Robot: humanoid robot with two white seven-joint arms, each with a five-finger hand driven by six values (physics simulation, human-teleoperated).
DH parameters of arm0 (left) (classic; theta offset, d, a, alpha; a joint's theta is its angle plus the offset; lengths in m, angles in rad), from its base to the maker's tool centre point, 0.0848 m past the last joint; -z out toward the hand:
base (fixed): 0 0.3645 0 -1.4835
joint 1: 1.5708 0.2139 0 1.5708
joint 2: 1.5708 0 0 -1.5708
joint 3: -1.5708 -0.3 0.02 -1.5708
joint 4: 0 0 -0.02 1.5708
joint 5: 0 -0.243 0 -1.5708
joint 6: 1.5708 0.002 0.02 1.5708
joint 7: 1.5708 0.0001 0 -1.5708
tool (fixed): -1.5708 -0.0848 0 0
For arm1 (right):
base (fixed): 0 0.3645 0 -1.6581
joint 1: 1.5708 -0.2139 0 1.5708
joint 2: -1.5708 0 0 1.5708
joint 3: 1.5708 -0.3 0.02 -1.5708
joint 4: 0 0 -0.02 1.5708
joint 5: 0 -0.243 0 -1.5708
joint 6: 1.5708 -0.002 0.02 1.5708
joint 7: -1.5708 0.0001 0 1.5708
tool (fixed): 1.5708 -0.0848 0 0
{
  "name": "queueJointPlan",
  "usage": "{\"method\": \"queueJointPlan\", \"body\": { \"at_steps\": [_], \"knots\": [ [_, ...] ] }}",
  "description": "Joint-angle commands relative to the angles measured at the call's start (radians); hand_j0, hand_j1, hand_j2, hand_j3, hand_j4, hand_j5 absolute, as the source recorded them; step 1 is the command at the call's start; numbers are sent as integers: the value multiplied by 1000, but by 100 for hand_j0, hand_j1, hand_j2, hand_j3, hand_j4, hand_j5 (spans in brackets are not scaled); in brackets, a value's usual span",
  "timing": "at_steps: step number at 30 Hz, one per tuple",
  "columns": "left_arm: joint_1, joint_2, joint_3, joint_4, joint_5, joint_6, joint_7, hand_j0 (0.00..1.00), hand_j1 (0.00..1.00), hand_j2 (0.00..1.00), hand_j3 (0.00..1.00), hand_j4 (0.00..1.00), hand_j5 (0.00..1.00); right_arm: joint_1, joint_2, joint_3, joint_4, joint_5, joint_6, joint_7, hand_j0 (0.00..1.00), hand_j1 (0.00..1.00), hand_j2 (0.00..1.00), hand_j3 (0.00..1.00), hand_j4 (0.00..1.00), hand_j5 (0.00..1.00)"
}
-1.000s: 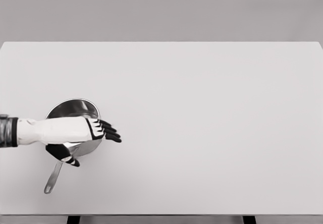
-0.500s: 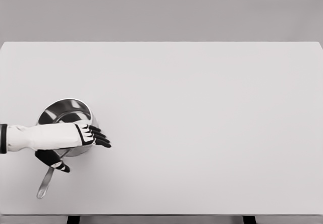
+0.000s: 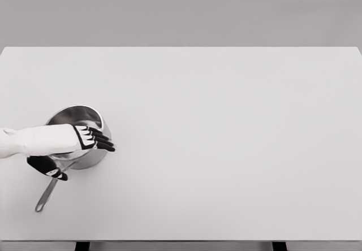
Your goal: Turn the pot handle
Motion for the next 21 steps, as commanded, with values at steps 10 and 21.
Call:
{"method": "queueJointPlan", "body": {
  "at_steps": [10,21],
  "knots": [
    [-14,47,-1,2,2,1,-5,100,100,100,100,100,100,0,0,0,0,0,-1,-1,100,100,100,100,100,100],
    [-43,67,-1,11,-102,1,-15,100,100,100,100,100,100,0,0,0,0,0,-1,-1,100,100,100,100,100,100]
  ]
}}
